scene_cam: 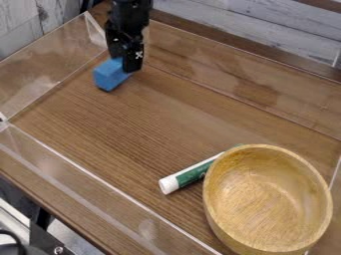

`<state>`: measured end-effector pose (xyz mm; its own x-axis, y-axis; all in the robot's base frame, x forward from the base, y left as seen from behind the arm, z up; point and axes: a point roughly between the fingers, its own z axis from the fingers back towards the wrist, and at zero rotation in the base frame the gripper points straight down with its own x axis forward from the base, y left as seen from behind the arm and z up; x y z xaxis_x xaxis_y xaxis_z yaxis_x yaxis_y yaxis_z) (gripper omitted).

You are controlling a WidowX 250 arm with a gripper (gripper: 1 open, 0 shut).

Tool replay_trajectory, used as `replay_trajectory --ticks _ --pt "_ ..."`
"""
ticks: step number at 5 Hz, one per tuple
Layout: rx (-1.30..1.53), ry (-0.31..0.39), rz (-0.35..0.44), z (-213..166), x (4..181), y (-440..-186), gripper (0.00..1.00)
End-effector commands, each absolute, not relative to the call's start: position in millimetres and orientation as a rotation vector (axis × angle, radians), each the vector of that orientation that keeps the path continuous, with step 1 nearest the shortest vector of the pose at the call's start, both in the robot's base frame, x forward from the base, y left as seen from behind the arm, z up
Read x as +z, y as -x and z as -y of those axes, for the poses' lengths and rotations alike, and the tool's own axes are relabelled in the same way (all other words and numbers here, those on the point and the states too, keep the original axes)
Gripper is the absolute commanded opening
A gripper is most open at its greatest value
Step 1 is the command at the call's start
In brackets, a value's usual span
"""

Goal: Put the blue block in the brown bowl

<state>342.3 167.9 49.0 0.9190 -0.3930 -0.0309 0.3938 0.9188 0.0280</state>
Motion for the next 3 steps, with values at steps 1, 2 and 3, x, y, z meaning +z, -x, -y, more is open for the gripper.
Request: replay_trajectory --ticks 1,2,3 --pt "-0.396 -0.042 -0.013 -176.2 49.0 -342.6 1.00" --pt "-0.398 -0.036 -0.018 -176.0 44.2 -341.7 0.00" --pt "-0.397 -0.032 -0.023 -174.5 46.4 -339.6 0.00"
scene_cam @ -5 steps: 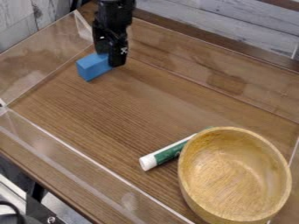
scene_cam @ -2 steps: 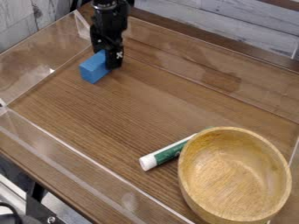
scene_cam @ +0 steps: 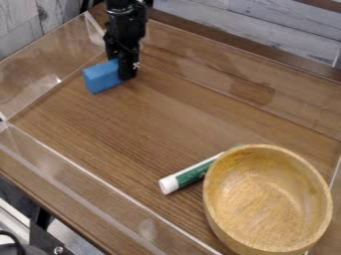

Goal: Put the blue block in the brown bowl

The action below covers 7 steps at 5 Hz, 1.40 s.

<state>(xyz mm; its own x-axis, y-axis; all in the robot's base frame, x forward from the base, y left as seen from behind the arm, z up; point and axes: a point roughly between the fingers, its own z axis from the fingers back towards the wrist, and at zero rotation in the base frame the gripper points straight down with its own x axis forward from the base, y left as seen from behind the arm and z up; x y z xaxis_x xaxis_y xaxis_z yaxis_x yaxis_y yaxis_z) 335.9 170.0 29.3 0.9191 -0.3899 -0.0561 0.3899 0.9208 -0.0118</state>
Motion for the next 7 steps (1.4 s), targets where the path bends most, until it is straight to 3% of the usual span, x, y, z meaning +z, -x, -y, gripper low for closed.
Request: replay_trajectory --ticks 1,7 --pt "-0.394 -0.028 -0.030 -172.6 49.6 -337.0 0.00" --pt "-0.370 0.001 -0.069 -156.7 73.4 -322.4 0.00"
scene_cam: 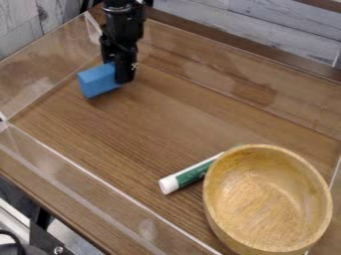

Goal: Put the blue block in the brown bowl

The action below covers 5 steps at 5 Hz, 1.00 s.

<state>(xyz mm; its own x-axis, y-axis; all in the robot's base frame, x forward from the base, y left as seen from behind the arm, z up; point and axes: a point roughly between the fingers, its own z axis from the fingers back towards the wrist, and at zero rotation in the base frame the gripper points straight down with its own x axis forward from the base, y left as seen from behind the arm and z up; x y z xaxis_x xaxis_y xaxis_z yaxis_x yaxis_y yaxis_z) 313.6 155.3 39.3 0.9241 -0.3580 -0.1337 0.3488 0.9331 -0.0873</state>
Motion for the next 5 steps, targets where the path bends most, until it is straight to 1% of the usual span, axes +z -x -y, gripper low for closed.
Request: replay_trajectory --ticks 1,2,5 --pt "-0.367 0.002 -0.073 -152.7 78.6 -320.0 0.00" --pt "-0.363 0.002 -0.078 -148.7 83.9 -318.2 0.00" --pt "-0.369 0.015 -0.070 -130.8 87.2 -312.2 0.00"
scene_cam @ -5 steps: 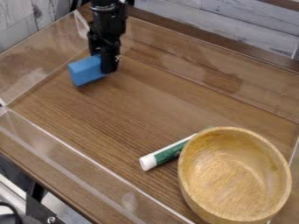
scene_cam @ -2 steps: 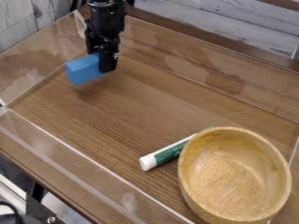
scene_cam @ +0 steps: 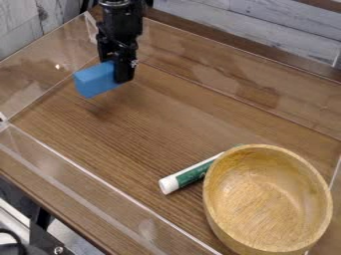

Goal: Put the blue block in the brown bowl

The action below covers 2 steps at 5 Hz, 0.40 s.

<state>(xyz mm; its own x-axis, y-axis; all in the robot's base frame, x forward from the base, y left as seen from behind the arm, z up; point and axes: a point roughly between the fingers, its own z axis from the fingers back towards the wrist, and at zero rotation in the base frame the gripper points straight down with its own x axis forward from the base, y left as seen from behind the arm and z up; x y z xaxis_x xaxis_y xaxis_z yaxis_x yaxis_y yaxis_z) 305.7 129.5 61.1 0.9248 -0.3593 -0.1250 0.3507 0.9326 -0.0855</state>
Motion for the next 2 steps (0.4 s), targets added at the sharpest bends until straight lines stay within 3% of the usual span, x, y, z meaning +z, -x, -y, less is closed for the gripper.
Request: replay_trajectory --ticks 1,2 --pt "-0.378 0.020 -0.061 -119.3 87.4 -310.6 0.00" --pt "-0.392 0.024 -0.045 -107.9 86.8 -312.6 0.00"
